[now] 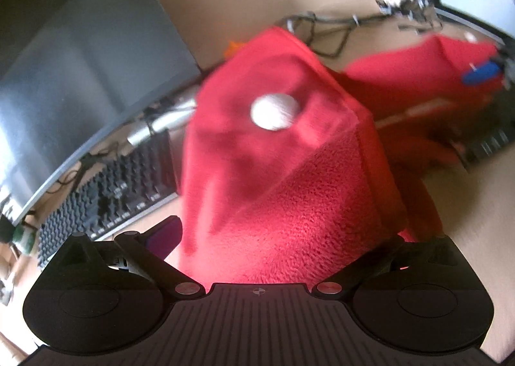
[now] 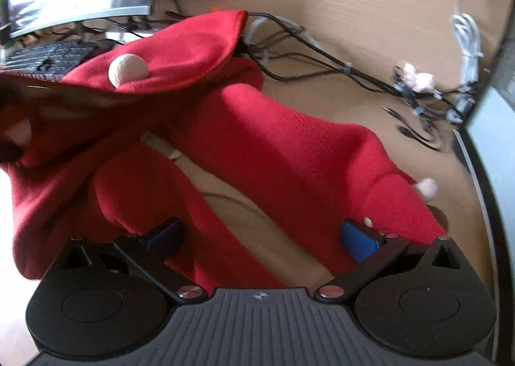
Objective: Fold clothes
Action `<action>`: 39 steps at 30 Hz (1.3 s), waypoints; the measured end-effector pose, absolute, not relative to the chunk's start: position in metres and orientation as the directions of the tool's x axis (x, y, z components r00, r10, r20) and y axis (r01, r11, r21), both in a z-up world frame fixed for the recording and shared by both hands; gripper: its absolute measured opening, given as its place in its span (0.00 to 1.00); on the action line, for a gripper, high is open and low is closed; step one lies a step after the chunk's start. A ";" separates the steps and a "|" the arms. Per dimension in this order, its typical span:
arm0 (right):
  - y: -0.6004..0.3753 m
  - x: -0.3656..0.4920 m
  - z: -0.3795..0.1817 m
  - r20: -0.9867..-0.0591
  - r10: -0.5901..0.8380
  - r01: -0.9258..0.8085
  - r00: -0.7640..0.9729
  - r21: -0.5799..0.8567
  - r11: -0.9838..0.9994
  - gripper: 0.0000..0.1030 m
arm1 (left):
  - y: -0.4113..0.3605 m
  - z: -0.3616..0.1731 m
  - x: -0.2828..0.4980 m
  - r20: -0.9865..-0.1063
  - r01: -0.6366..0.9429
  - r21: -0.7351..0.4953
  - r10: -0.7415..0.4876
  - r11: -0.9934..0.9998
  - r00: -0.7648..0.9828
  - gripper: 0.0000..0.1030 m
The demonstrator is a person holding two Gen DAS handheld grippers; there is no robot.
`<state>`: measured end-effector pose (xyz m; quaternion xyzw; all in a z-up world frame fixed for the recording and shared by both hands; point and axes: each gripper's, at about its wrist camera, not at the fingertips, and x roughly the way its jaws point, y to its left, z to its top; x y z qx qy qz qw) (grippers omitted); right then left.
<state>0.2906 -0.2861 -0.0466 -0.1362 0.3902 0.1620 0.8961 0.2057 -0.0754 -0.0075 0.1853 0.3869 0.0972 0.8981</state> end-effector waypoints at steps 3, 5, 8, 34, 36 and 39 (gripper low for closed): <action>-0.287 0.281 -0.041 -0.737 0.137 -0.355 0.662 -0.148 0.923 1.00 | -0.066 -0.004 0.211 -0.642 -0.049 0.390 0.310 0.919 0.702 1.00; -0.288 0.274 -0.037 -0.732 0.105 -0.327 0.673 -0.168 0.930 1.00 | -0.062 -0.004 0.216 -0.637 -0.046 0.378 0.295 0.925 0.712 1.00; -0.292 0.263 -0.027 -0.713 0.078 -0.281 0.697 -0.172 0.944 1.00 | -0.065 -0.002 0.219 -0.618 -0.006 0.363 0.246 0.932 0.747 1.00; -0.217 0.246 0.007 -0.650 0.180 -0.341 0.738 -0.131 0.931 1.00 | 0.082 0.002 0.235 -0.467 -0.344 0.510 0.590 0.788 0.659 1.00; -0.204 0.243 0.009 -0.639 0.206 -0.381 0.741 -0.148 0.913 1.00 | 0.098 -0.007 0.226 -0.446 -0.358 0.583 0.656 0.729 0.609 1.00; -0.194 0.243 0.007 -0.643 0.222 -0.405 0.733 -0.151 0.902 1.00 | 0.135 -0.016 0.203 -0.410 -0.409 0.661 0.760 0.629 0.505 1.00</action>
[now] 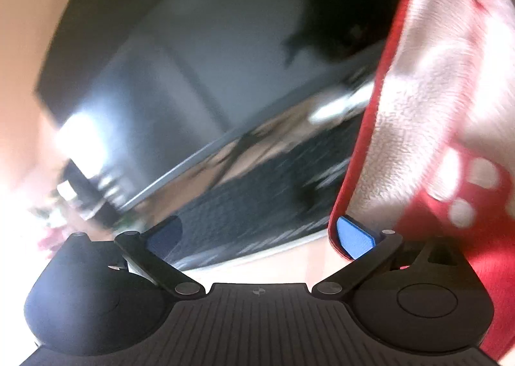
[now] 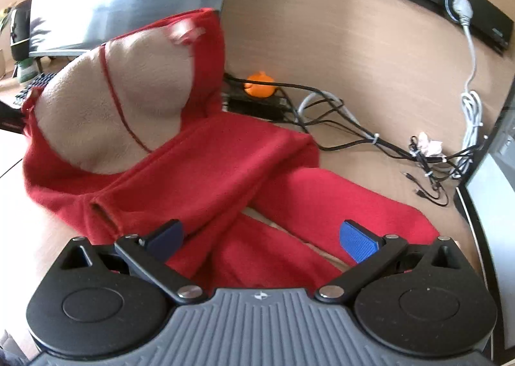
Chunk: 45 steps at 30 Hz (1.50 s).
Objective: Fold clothes
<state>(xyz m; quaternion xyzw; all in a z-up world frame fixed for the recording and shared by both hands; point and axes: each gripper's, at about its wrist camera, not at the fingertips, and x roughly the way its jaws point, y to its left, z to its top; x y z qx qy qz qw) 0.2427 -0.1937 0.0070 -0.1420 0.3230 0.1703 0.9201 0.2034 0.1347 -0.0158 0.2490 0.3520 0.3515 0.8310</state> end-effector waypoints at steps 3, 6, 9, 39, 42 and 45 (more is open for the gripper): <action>-0.188 0.245 0.002 -0.659 0.217 -0.404 0.721 -0.144 0.903 1.00 | 0.170 -0.015 0.174 -0.391 -0.482 0.687 0.835 0.544 0.386 1.00; -0.185 0.244 -0.002 -0.670 0.208 -0.406 0.713 -0.152 0.901 1.00 | 0.194 -0.004 0.142 -0.410 -0.554 0.648 0.852 0.523 0.326 1.00; -0.191 0.244 -0.005 -0.685 0.196 -0.395 0.701 -0.145 0.907 1.00 | 0.191 0.023 0.124 -0.500 -0.594 0.450 0.739 0.667 0.451 1.00; -0.354 0.447 0.038 -0.605 0.075 0.012 0.793 0.139 0.990 1.00 | 0.016 -0.029 0.255 -0.870 -0.017 -0.270 -0.236 0.963 0.432 1.00; -0.321 0.468 0.066 -0.496 0.136 -0.110 0.858 0.082 0.991 1.00 | -0.012 -0.028 0.241 -0.877 -0.026 -0.304 -0.269 0.952 0.398 1.00; -0.286 0.477 0.097 -0.379 0.246 -0.244 0.892 0.055 0.968 1.00 | -0.049 -0.029 0.234 -0.866 -0.017 -0.370 -0.338 0.929 0.368 1.00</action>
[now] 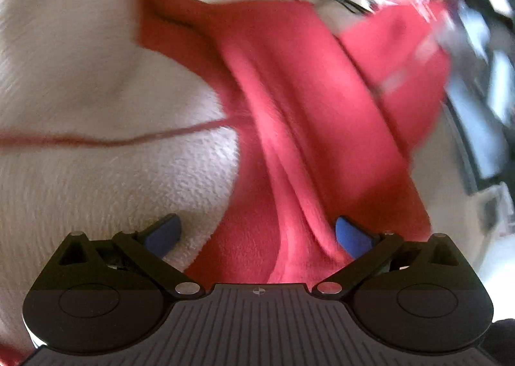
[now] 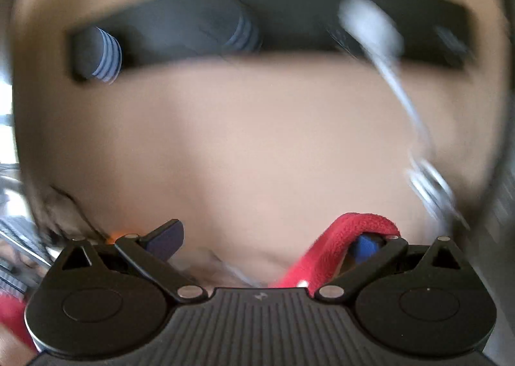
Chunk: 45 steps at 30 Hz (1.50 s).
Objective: Fold clothes
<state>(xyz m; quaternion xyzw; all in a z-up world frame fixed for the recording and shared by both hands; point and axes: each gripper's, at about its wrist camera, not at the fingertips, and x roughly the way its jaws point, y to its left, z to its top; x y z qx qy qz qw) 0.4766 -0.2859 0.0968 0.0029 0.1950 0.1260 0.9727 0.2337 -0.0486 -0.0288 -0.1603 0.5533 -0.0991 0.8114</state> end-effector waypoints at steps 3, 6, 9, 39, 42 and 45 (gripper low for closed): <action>-0.256 0.468 0.120 -0.273 0.442 -0.444 0.854 0.060 0.894 1.00 | -0.091 -0.030 0.240 -0.838 0.030 -0.425 -0.406 0.905 0.365 1.00; -0.229 0.455 0.129 -0.280 0.647 -0.667 0.709 0.030 0.744 1.00 | -0.127 -0.032 0.255 -0.798 0.078 -0.486 -0.479 0.870 0.366 1.00; -0.219 0.446 0.117 -0.431 0.663 -0.746 0.612 -0.038 0.664 1.00 | -0.152 -0.033 0.274 -0.763 0.123 -0.523 -0.528 0.843 0.373 1.00; -0.259 0.336 -0.044 -0.722 0.000 -0.329 0.692 -0.315 0.890 1.00 | -0.044 -0.035 0.205 -0.802 0.129 -0.267 -0.295 0.955 0.519 1.00; -0.238 0.347 -0.044 -0.691 0.049 -0.466 0.722 -0.433 0.772 1.00 | -0.049 -0.032 0.188 -0.798 0.075 -0.343 -0.333 0.936 0.502 1.00; -0.222 0.343 -0.047 -0.657 0.108 -0.533 0.746 -0.492 0.688 1.00 | -0.067 -0.031 0.173 -0.800 0.074 -0.387 -0.375 0.919 0.468 1.00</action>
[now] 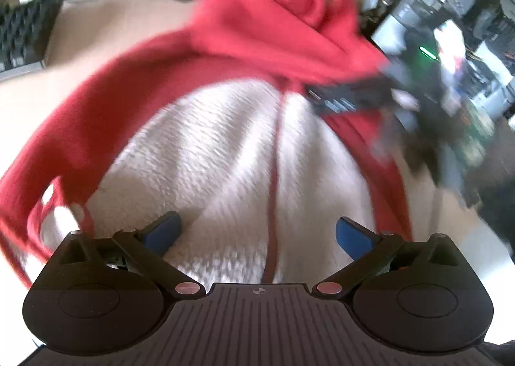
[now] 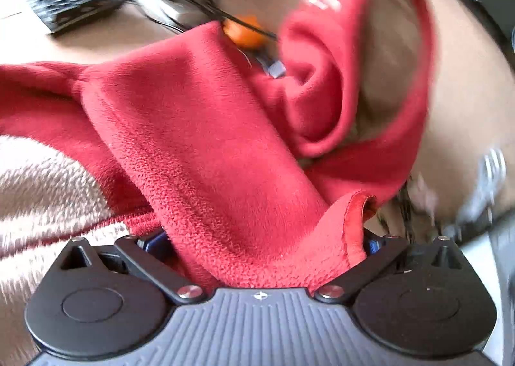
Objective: Fold clothes
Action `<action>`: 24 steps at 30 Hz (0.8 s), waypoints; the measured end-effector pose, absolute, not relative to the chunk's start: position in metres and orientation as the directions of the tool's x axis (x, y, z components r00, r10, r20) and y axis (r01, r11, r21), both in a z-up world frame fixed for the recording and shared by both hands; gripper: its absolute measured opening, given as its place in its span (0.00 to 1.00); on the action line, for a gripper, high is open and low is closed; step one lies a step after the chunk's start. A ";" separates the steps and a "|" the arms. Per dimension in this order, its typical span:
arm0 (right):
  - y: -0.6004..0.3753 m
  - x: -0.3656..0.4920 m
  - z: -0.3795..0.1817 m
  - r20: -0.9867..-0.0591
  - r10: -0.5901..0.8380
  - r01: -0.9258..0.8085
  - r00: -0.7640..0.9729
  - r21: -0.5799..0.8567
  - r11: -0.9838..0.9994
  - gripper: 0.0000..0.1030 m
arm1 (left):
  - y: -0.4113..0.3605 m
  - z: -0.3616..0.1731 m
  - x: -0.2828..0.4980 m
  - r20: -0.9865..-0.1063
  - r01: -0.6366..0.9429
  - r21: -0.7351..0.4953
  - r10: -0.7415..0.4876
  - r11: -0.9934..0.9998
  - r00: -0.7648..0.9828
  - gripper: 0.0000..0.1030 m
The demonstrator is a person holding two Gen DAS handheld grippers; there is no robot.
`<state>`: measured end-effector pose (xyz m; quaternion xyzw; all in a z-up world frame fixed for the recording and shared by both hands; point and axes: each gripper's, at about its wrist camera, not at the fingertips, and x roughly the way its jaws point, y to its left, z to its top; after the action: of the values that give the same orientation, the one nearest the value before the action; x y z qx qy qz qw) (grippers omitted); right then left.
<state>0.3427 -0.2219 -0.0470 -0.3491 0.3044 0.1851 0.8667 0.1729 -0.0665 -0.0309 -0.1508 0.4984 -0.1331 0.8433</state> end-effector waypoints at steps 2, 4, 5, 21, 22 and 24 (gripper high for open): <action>-0.216 0.335 -0.049 -0.635 0.134 -0.545 0.761 -0.512 0.664 1.00 | -0.083 -0.030 0.165 -0.798 0.104 -0.418 -0.420 0.902 0.432 1.00; -0.222 0.328 -0.045 -0.647 0.138 -0.544 0.750 -0.485 0.685 1.00 | -0.099 -0.029 0.160 -0.788 0.164 -0.451 -0.478 0.877 0.388 1.00; -0.231 0.323 -0.039 -0.663 0.146 -0.538 0.734 -0.437 0.721 1.00 | -0.105 -0.028 0.159 -0.787 0.199 -0.455 -0.497 0.868 0.367 1.00; -0.327 0.308 -0.003 -0.679 0.218 -0.239 0.701 0.064 0.969 1.00 | -0.101 -0.002 0.228 -0.639 0.199 0.357 0.083 0.913 0.765 1.00; -0.324 0.306 -0.007 -0.686 0.217 -0.251 0.694 0.051 0.967 1.00 | -0.107 -0.010 0.233 -0.633 0.208 0.398 0.104 0.894 0.767 1.00; -0.318 0.301 -0.015 -0.701 0.214 -0.277 0.680 0.024 0.961 1.00 | -0.119 -0.025 0.246 -0.621 0.221 0.473 0.145 0.853 0.770 1.00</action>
<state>0.3011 -0.3179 -0.0155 -0.0419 0.3768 0.1340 0.9156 0.2457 -0.1186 -0.0247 0.2704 0.3382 -0.0212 0.9011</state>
